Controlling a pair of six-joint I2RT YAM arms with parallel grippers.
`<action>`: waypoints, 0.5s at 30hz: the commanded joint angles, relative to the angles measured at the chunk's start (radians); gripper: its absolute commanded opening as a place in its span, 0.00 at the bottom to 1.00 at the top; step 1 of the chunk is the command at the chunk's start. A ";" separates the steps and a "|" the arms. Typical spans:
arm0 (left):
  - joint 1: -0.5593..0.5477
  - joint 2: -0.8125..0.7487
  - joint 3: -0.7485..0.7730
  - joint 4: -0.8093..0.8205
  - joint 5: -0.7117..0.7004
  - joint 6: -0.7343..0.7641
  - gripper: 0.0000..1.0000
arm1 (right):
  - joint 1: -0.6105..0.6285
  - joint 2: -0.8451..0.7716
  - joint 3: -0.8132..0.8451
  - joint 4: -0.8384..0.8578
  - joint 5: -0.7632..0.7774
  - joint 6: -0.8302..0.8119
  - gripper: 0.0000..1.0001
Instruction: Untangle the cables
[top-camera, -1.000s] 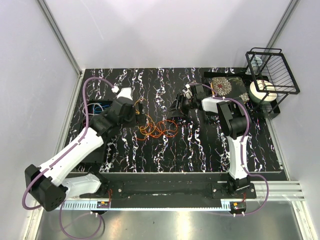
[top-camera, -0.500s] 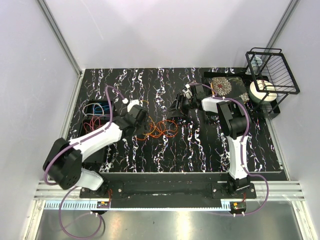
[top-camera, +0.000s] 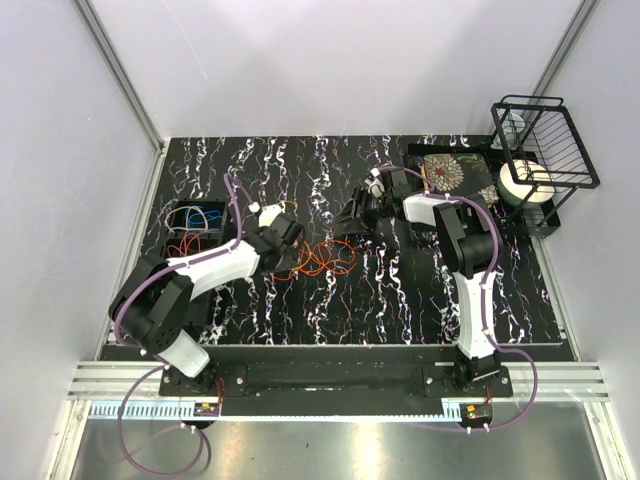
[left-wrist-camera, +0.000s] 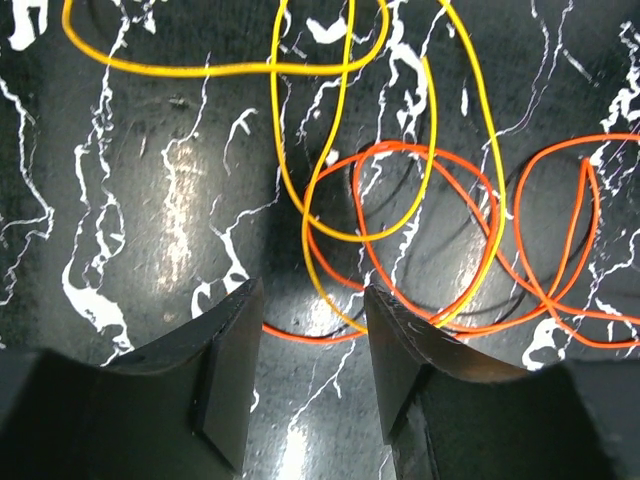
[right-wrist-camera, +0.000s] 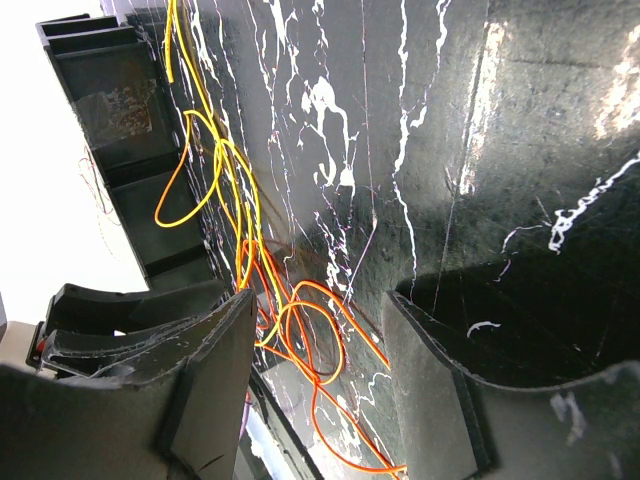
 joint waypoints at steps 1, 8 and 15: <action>0.011 0.013 0.004 0.086 -0.034 0.006 0.49 | 0.019 0.054 0.000 -0.070 0.069 -0.045 0.61; 0.029 0.035 0.005 0.068 -0.051 -0.002 0.47 | 0.019 0.056 -0.002 -0.071 0.070 -0.045 0.61; 0.031 -0.031 -0.036 0.066 -0.094 -0.017 0.46 | 0.019 0.060 0.002 -0.071 0.070 -0.043 0.61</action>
